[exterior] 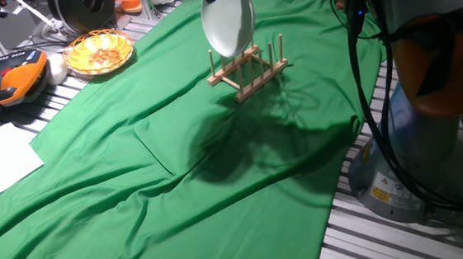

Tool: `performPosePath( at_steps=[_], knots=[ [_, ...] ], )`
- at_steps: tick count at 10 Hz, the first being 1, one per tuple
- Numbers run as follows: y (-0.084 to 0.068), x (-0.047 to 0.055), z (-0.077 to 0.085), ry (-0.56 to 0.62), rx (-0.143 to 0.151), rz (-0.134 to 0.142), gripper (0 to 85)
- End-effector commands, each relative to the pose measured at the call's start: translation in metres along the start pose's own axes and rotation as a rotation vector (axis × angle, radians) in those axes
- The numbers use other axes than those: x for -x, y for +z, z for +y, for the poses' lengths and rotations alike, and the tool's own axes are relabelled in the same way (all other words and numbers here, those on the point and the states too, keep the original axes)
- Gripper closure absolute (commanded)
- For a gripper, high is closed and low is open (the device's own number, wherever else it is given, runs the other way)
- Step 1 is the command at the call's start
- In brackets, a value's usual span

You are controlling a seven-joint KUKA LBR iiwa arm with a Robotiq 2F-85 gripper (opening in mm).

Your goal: Put the dish on the dish rack

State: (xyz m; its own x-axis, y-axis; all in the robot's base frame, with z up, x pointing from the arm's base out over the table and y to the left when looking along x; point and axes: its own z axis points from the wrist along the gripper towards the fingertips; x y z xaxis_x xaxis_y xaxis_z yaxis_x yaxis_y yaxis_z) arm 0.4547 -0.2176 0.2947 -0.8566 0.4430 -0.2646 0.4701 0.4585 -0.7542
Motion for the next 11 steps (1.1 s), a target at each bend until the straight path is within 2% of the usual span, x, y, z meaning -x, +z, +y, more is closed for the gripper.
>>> performPosePath(
  at_steps=[1,11],
  knots=[
    [0.0,-0.001,0.002,0.006,0.003,0.002,85.0],
    [0.002,-0.006,0.014,0.053,0.015,-0.004,85.0]
  ],
)
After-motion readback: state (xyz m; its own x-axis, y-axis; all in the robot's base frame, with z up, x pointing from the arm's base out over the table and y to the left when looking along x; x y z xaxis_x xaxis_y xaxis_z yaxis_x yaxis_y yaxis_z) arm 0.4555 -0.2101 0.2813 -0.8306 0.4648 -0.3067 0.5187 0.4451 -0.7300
